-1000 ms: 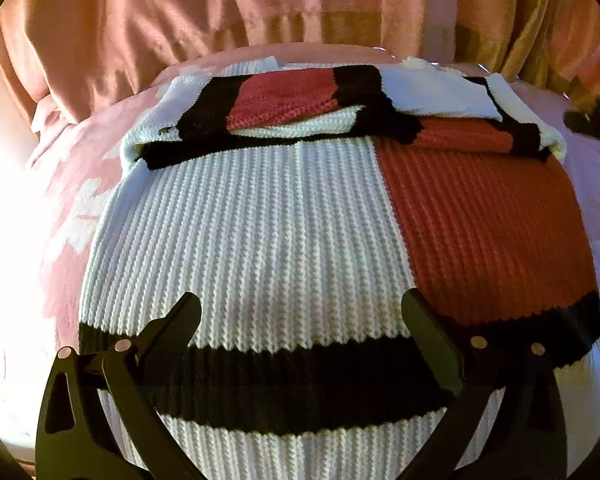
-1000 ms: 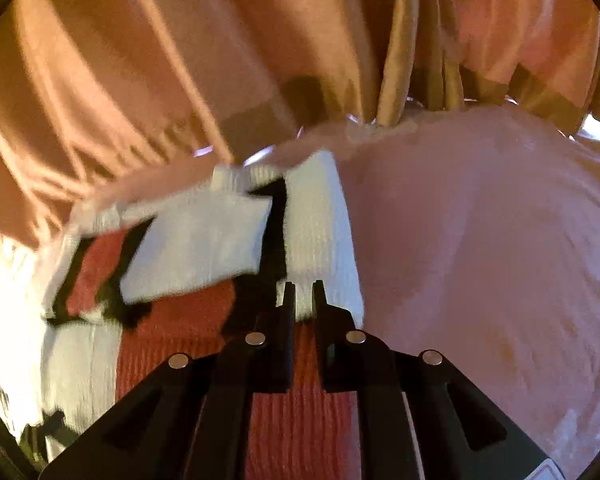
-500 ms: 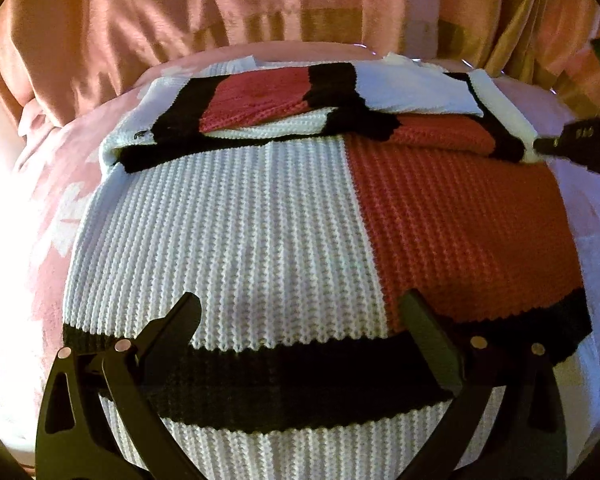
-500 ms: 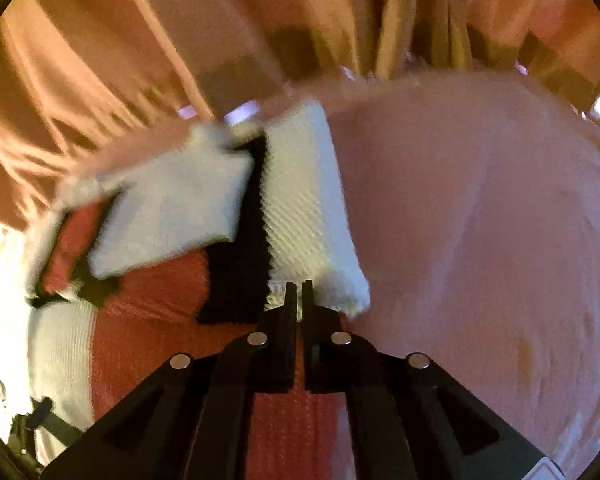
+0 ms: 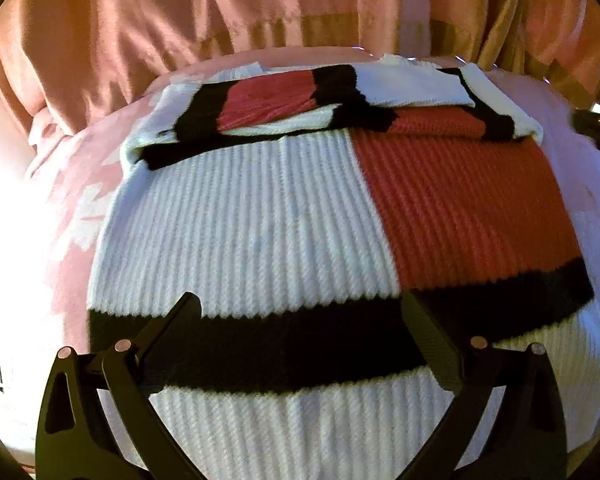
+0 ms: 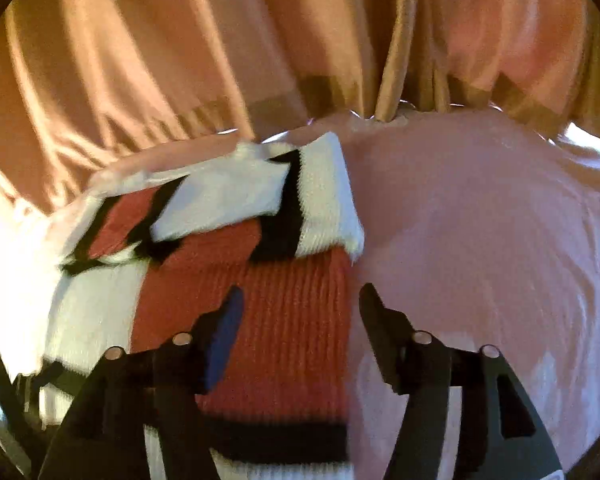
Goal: Fold small clothes
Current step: 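Lay the folded shoulder section flat and open the right tool, then grasp the sweater hem edge with both tools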
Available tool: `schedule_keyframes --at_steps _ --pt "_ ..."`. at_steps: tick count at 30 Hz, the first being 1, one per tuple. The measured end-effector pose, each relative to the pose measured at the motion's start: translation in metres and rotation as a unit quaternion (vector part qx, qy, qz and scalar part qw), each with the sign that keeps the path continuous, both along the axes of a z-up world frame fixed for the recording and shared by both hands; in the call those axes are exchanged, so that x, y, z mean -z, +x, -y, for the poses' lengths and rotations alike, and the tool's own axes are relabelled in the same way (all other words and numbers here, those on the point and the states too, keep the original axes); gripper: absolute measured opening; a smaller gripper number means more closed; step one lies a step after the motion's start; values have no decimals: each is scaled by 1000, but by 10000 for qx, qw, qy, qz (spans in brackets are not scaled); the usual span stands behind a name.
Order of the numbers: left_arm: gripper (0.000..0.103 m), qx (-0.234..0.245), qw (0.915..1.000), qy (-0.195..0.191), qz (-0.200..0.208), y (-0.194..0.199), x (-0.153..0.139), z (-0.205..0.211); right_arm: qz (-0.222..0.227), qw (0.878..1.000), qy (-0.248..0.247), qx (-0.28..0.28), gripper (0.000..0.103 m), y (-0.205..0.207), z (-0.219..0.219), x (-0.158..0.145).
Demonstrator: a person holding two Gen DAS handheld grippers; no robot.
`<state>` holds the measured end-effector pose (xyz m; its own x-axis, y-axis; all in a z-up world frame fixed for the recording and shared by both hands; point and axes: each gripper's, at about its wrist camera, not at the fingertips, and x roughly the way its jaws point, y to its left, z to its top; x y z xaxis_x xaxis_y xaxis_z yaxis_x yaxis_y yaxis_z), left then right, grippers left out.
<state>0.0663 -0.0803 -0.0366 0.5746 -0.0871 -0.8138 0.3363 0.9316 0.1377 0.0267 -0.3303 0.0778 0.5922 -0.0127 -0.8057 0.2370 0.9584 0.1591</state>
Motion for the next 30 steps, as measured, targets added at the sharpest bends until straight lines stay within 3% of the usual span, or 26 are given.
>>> schedule_keyframes --at_steps 10,15,20,25,27,29,30 --pt "98 -461 9987 188 -88 -49 2 -74 -646 9978 99 135 60 -132 -17 35" --pt "98 -1037 9935 -302 -362 -70 9 -132 -939 9944 414 234 61 -165 -14 58" --pt "98 -1633 9801 -839 -756 -80 23 -170 -963 9931 602 291 64 -185 -16 69" --pt "97 -1466 9811 -997 -769 -82 21 -159 -886 9935 686 176 66 -184 -25 69" --pt "91 -1254 9820 -1146 -828 -85 19 -152 -846 9931 798 133 66 -183 -26 69" --pt "78 -1038 9858 -1028 -831 -88 17 -141 -818 9926 902 41 63 -180 -29 69" --pt "69 -962 9884 -855 -802 -89 18 -136 -813 9922 947 -17 47 -178 -31 69"
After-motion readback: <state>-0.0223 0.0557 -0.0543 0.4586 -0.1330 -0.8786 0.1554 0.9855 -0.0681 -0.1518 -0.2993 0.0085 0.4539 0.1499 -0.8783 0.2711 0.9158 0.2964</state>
